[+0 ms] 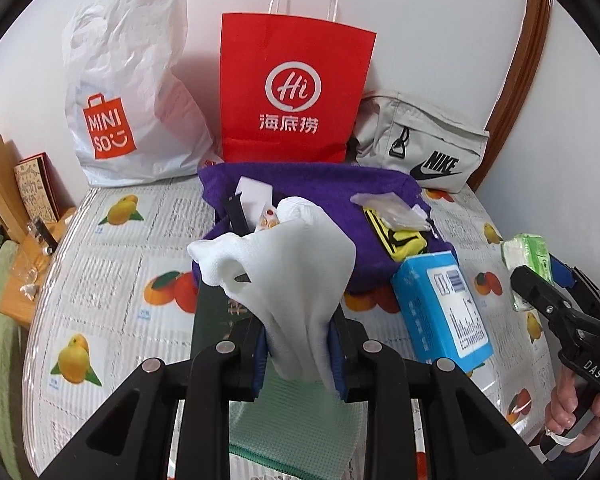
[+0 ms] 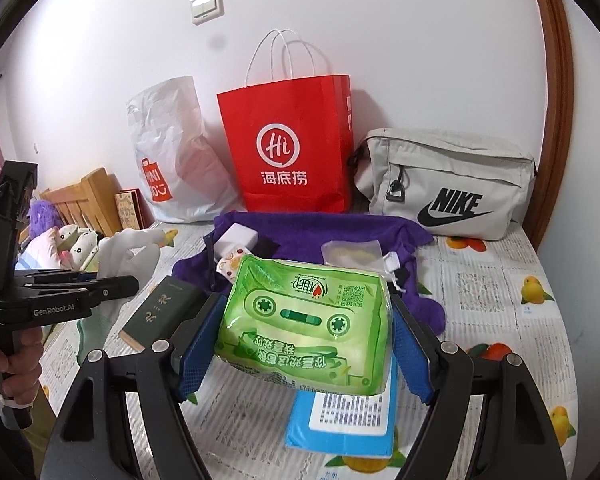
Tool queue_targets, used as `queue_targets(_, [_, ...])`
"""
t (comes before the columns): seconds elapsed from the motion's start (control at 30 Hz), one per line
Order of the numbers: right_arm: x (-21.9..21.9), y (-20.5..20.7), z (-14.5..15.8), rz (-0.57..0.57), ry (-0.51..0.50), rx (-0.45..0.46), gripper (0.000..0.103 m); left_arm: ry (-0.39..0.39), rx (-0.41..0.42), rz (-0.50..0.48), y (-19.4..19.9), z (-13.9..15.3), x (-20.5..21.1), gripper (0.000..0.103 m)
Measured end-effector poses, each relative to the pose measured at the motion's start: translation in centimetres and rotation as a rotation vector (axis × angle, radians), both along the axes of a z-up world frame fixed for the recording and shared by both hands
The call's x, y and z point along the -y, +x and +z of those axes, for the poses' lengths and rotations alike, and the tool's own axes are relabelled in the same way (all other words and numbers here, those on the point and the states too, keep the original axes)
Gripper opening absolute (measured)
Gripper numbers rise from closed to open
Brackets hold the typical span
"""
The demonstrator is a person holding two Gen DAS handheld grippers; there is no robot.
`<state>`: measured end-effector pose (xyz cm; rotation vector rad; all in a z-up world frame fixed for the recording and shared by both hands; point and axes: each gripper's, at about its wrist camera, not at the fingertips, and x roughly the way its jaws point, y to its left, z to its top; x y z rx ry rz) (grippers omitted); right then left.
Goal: Organize soft objects
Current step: 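Carry the white glove toward the purple towel with the left while the right carries the green packet there, then lower the green tissue packet onto the towel and open the right gripper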
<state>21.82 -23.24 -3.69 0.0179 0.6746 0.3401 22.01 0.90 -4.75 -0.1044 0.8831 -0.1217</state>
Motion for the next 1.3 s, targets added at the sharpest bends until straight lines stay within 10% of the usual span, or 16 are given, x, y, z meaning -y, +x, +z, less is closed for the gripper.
queue_targets(1.3, [-2.8, 10.1, -0.4, 0.031, -0.093, 0.020, 0.078, -0.008, 0.024, -0.002, 8.6, -1.1, -1.3, 0.026])
